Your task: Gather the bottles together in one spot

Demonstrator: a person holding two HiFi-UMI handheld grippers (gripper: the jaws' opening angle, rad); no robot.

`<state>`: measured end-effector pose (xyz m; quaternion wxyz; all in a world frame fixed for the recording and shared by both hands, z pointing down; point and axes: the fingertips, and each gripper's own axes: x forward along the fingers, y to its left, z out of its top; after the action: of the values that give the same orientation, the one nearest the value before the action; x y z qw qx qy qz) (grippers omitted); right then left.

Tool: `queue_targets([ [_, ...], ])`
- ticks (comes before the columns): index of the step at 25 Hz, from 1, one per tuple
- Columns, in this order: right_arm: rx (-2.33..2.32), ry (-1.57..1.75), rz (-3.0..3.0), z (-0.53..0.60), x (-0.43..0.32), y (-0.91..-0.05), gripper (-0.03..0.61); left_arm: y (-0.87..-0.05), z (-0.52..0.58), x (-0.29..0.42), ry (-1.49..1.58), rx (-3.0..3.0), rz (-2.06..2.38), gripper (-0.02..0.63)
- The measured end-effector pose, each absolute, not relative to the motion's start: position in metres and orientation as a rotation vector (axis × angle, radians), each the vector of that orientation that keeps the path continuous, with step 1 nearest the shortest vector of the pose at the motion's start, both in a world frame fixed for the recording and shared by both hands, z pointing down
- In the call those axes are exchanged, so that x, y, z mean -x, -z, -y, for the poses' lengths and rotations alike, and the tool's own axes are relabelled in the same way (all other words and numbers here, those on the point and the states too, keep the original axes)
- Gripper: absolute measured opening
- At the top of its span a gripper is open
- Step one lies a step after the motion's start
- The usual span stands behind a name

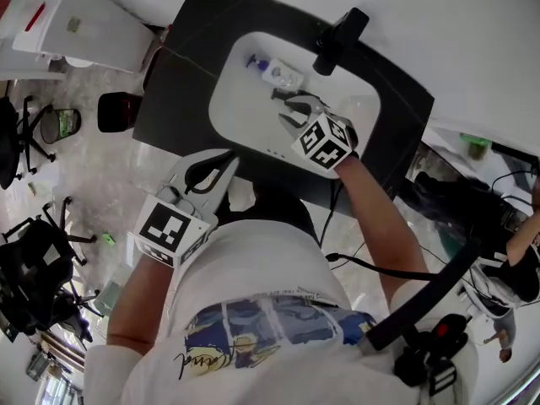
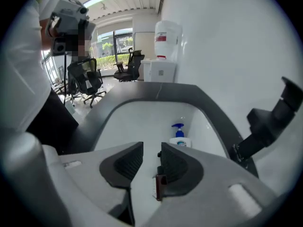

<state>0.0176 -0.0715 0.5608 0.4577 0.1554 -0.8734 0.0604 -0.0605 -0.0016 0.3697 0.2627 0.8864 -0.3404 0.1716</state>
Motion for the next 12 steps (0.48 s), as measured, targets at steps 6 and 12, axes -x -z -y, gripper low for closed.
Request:
queue_targets([
  [6,-0.266,-0.100,2.025,0.076,-0.018,-0.609,0.121,-0.376,-0.009,0.072,-0.438,-2.361,0.985,0.018],
  [12,-0.190,-0.090,1.931,0.085,-0.014,-0.646,0.121,-0.383,-0.008,0.080,-0.422,-2.336,1.015,0.018],
])
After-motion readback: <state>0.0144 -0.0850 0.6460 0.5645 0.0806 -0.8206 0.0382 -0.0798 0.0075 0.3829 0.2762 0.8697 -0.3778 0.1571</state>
